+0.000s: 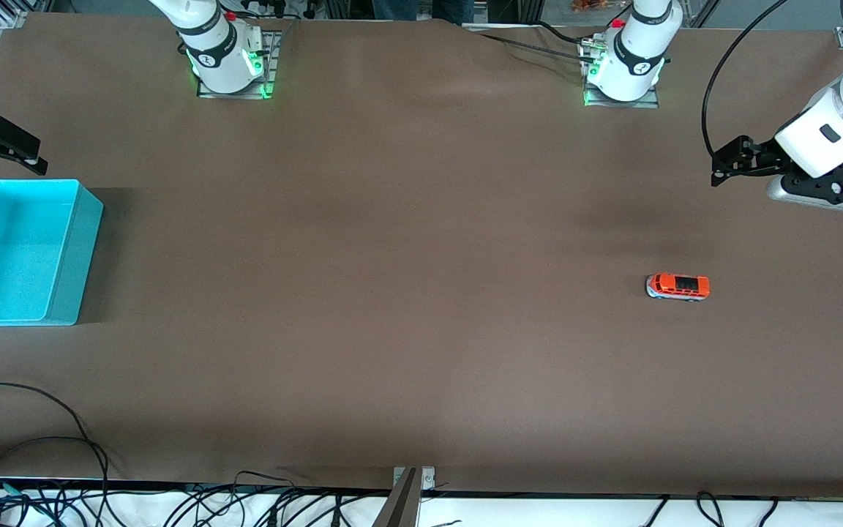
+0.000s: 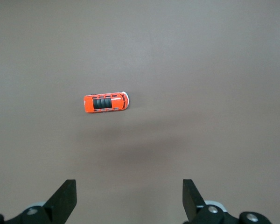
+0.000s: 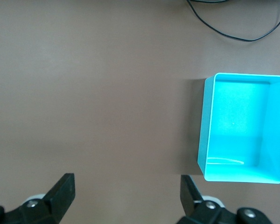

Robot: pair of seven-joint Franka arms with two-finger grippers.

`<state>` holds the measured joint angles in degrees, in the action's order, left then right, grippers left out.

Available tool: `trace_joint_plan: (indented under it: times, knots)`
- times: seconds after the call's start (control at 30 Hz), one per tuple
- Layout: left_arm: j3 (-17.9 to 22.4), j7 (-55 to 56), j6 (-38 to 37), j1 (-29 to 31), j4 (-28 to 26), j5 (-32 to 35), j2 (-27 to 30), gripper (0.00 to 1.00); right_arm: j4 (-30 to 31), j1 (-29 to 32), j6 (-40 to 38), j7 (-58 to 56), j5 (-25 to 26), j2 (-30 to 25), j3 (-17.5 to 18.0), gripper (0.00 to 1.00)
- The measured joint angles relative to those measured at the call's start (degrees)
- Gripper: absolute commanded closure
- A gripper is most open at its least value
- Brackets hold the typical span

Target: Wind up bus and store in blue box

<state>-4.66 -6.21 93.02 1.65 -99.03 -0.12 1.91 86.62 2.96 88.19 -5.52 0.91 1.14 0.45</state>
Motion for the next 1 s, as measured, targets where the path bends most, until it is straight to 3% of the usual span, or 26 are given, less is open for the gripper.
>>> trace_joint_plan:
  times: [0.8, 1.0]
  knots:
    - [0.0, -0.11, 0.0, 0.0, 0.0, 0.0, 0.0, 0.0, 0.0, 0.0, 0.0, 0.0, 0.0, 0.01, 0.0, 0.0]
    - [0.01, -4.84, 0.0, 0.0, 0.97, 0.0, -0.53, 0.0, 0.0, 0.01, 0.0, 0.0, 0.0, 0.01, 0.0, 0.0]
